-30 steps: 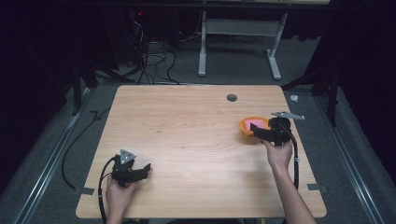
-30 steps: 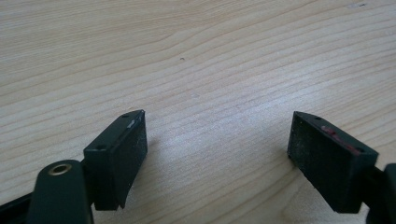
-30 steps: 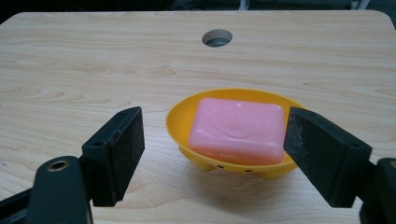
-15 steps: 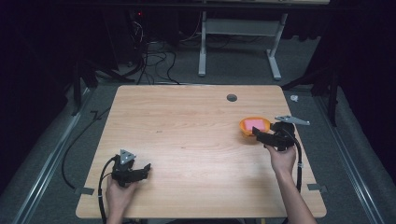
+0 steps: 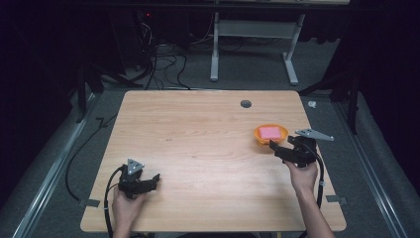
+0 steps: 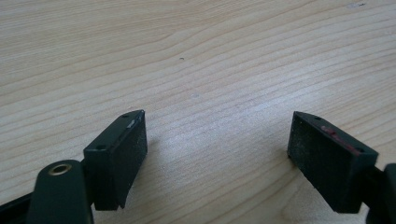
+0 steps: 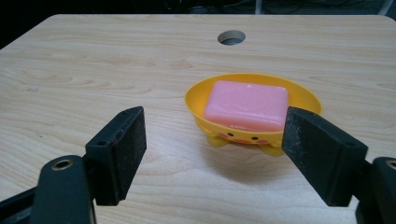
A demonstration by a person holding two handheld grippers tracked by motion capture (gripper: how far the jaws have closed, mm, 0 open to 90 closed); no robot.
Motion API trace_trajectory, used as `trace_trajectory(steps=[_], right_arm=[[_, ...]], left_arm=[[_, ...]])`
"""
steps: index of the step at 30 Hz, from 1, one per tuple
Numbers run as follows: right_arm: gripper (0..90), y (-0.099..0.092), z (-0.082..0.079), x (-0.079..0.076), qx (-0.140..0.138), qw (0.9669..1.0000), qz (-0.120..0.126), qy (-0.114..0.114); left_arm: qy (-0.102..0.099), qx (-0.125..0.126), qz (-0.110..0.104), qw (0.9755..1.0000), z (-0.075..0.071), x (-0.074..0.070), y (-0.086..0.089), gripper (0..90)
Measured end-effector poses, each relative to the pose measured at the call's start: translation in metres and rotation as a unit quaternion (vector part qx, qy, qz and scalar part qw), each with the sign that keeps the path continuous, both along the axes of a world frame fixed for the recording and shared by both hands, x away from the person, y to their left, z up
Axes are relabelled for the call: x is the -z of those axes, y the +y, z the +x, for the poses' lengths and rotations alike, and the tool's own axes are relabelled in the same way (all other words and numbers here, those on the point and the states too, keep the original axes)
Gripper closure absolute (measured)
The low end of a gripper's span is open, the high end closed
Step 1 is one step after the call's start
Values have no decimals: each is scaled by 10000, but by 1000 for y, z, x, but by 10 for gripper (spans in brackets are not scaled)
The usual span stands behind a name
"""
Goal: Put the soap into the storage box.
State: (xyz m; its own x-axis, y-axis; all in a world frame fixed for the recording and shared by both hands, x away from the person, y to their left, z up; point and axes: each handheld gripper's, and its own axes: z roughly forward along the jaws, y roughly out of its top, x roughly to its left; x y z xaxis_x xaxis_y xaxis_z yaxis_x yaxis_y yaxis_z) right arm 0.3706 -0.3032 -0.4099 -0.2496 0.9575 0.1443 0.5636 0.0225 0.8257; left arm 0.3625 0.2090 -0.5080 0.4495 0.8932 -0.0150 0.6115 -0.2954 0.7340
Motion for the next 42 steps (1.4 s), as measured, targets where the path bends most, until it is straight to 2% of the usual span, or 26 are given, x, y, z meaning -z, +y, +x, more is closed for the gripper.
trace_trajectory(steps=[19, 24, 42], right_arm=[[227, 0, -19, 11, -130, 9998, 131, -22], [232, 6, -24, 15, -221, 9997, 4, -41], [236, 28, -28, 31, -531, 9986, 27, 11]], left_arm=[[-1, 2, 2, 10000, 0, 0, 0, 202], [-14, 2, -2, 10000, 0, 0, 0, 202], [-19, -7, -12, 10000, 0, 0, 0, 202]])
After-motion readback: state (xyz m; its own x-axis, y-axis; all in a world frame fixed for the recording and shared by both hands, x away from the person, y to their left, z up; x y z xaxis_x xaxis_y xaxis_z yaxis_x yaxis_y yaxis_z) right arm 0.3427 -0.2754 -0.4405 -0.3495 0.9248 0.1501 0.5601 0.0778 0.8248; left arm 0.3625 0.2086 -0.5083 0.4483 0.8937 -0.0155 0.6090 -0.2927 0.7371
